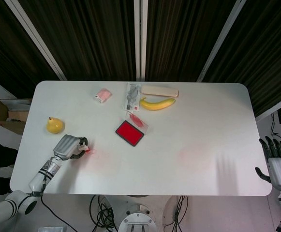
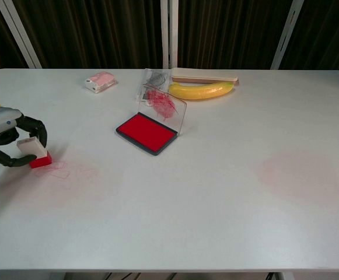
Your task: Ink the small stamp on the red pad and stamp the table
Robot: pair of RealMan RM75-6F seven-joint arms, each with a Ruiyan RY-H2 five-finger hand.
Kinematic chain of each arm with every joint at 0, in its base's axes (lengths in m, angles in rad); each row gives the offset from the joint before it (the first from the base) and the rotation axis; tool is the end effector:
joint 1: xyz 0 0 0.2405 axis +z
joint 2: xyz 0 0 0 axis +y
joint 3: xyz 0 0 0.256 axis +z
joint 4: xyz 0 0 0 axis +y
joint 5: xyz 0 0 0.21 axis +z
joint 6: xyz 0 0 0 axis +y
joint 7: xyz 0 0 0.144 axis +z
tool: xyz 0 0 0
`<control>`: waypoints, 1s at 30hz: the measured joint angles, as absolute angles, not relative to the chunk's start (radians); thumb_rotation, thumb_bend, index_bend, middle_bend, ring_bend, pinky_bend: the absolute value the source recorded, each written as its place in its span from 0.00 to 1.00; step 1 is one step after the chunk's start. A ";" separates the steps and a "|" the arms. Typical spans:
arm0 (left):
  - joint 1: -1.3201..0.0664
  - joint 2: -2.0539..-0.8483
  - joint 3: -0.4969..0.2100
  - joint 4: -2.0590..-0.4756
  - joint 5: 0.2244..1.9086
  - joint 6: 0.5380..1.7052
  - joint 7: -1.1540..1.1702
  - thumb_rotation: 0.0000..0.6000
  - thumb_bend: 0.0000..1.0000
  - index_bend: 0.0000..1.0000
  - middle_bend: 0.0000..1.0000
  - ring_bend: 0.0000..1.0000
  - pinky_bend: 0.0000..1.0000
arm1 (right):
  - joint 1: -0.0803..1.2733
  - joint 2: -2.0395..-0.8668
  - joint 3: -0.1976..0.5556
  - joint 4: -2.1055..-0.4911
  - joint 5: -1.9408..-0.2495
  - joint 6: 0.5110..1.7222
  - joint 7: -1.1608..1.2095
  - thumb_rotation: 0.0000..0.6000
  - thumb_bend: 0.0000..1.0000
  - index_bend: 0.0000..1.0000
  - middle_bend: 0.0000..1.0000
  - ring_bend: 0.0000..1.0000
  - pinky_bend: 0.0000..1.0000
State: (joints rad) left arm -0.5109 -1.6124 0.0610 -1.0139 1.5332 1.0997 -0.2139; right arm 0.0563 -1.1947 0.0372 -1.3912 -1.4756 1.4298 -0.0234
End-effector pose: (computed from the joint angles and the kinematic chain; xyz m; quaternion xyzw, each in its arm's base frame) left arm -0.2892 0.2927 -0.0148 -0.7474 -0.3967 -0.3503 0.4016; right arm -0.3600 -0.1707 0.1511 0.6166 -0.3709 0.3062 0.6233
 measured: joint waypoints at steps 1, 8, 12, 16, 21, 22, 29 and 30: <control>-0.510 -1.611 0.061 -1.015 1.535 1.101 -0.211 1.00 0.42 0.38 0.50 0.93 1.00 | 0.056 -1.195 0.037 -1.391 -1.475 1.429 -0.023 1.00 0.15 0.00 0.00 0.00 0.00; -0.508 -1.602 0.058 -1.028 1.542 1.104 -0.201 1.00 0.41 0.35 0.48 0.93 1.00 | 0.057 -1.196 0.037 -1.389 -1.475 1.428 -0.021 1.00 0.15 0.00 0.00 0.00 0.00; -0.506 -1.598 0.059 -1.036 1.546 1.106 -0.195 1.00 0.41 0.34 0.48 0.93 1.00 | 0.057 -1.196 0.037 -1.388 -1.475 1.429 -0.020 1.00 0.15 0.00 0.00 0.00 0.00; -0.504 -1.590 0.059 -1.052 1.552 1.116 -0.188 1.00 0.41 0.32 0.45 0.93 1.00 | 0.056 -1.195 0.038 -1.388 -1.476 1.432 -0.020 1.00 0.15 0.00 0.00 0.00 0.00; -0.499 -1.576 0.057 -1.078 1.559 1.131 -0.175 1.00 0.41 0.31 0.45 0.93 1.00 | 0.055 -1.196 0.038 -1.387 -1.474 1.432 -0.018 1.00 0.15 0.00 0.00 0.00 0.00; -0.498 -1.573 0.057 -1.085 1.561 1.134 -0.171 1.00 0.41 0.31 0.44 0.93 1.00 | 0.055 -1.196 0.038 -1.387 -1.475 1.432 -0.018 1.00 0.15 0.00 0.00 0.00 0.00; -0.491 -1.551 0.052 -1.120 1.566 1.154 -0.153 1.00 0.41 0.31 0.42 0.92 1.00 | 0.054 -1.194 0.039 -1.386 -1.477 1.437 -0.014 1.00 0.15 0.00 0.00 0.00 0.00; -0.489 -1.546 0.051 -1.126 1.566 1.160 -0.151 1.00 0.41 0.31 0.42 0.91 1.00 | 0.054 -1.193 0.040 -1.387 -1.477 1.439 -0.012 1.00 0.15 0.00 0.00 0.00 0.00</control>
State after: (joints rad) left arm -0.4885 -1.5455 0.0510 -1.1261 1.5658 1.1597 -0.1509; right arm 0.0539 -1.1927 0.0397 -1.3867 -1.4773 1.4390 -0.0122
